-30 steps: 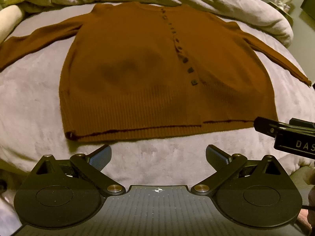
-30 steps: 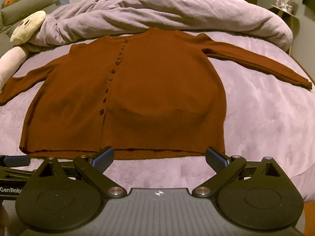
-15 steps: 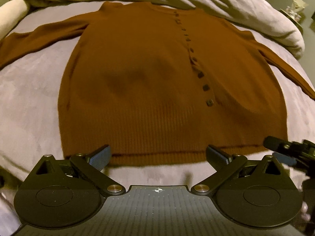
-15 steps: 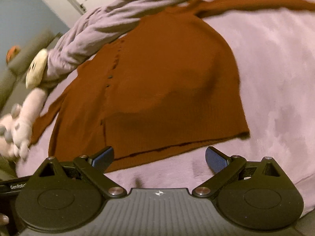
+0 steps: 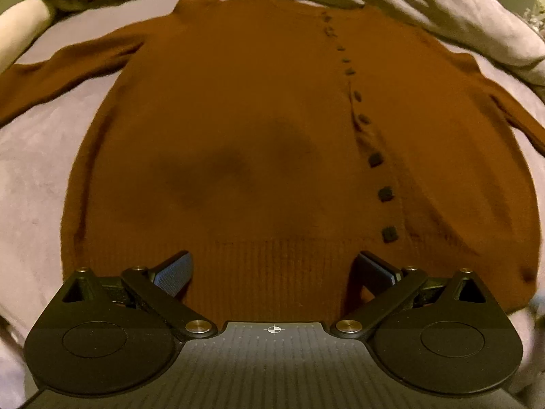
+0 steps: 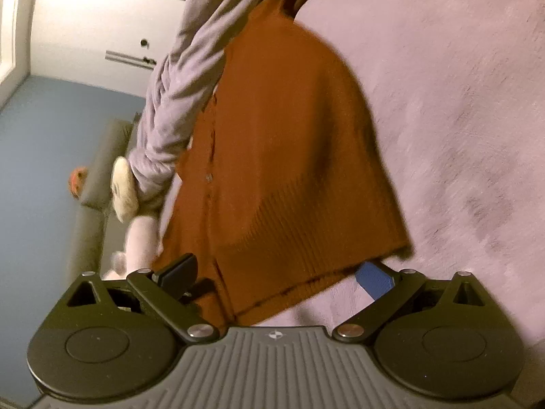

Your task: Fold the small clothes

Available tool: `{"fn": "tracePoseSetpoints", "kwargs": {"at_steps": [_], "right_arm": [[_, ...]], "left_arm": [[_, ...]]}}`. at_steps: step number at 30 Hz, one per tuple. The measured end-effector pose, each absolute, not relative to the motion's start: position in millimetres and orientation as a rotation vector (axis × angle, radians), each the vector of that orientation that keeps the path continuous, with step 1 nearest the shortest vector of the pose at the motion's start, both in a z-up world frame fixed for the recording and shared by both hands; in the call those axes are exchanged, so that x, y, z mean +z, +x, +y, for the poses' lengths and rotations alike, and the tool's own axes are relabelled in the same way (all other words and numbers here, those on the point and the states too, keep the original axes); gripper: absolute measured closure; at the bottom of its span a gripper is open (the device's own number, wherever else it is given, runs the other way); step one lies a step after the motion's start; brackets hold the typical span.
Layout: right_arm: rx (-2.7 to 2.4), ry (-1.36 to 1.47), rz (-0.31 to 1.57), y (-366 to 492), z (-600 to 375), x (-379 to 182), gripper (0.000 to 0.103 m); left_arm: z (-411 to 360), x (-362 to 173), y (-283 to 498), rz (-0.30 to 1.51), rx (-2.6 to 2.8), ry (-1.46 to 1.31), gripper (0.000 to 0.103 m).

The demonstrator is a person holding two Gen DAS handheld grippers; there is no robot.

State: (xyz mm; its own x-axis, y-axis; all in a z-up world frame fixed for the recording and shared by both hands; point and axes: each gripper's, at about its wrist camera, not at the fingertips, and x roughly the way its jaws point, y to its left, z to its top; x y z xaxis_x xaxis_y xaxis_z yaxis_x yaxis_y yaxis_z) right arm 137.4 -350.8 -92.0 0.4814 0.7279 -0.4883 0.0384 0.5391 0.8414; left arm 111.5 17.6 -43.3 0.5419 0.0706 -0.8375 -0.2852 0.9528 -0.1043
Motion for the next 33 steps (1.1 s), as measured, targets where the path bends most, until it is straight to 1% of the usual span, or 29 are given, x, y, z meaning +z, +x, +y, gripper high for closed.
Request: {"fn": "tracePoseSetpoints", "kwargs": {"at_steps": [5,6,7,9,15,17,19,20,21,22,23,28,33], "right_arm": [[0.199,0.885,0.725,170,-447,-58,0.006],[0.122,0.907,0.686,179,-470,-56,0.012],[0.06,0.934,0.657,188,-489,-55,0.025],[-0.072,0.983,0.603,208,-526,-54,0.038],[-0.306,1.044,0.564,250,-582,-62,0.049],[-0.321,1.068,0.564,261,-590,-69,0.051],[-0.342,1.091,0.55,268,-597,-75,0.063],[-0.346,1.095,0.545,272,-593,-79,0.066],[-0.35,1.093,0.549,267,-598,-81,0.077],[-0.354,1.079,0.564,269,-595,-80,0.091],[-0.36,1.053,0.58,272,-592,-79,0.097],[-0.364,0.829,0.546,274,-567,-42,0.097],[-0.254,0.557,0.503,281,-499,4,0.097]], "left_arm": [[25,-53,118,1.0,0.217,-0.256,0.0],[22,-55,119,1.02,0.216,-0.26,0.0],[22,-57,120,1.026,0.214,-0.257,0.0],[23,-60,122,1.028,0.209,-0.26,0.0],[30,-66,120,1.049,0.189,-0.277,0.0],[34,-66,122,1.061,0.183,-0.279,0.0],[37,-67,126,1.078,0.175,-0.286,0.0],[39,-67,128,1.087,0.172,-0.291,0.0],[39,-67,129,1.095,0.171,-0.294,0.0],[40,-66,130,1.102,0.171,-0.294,0.0],[41,-65,131,1.107,0.172,-0.286,0.0],[43,-49,132,1.054,0.217,-0.209,0.0],[70,-34,130,0.969,0.275,-0.241,0.0]]}}
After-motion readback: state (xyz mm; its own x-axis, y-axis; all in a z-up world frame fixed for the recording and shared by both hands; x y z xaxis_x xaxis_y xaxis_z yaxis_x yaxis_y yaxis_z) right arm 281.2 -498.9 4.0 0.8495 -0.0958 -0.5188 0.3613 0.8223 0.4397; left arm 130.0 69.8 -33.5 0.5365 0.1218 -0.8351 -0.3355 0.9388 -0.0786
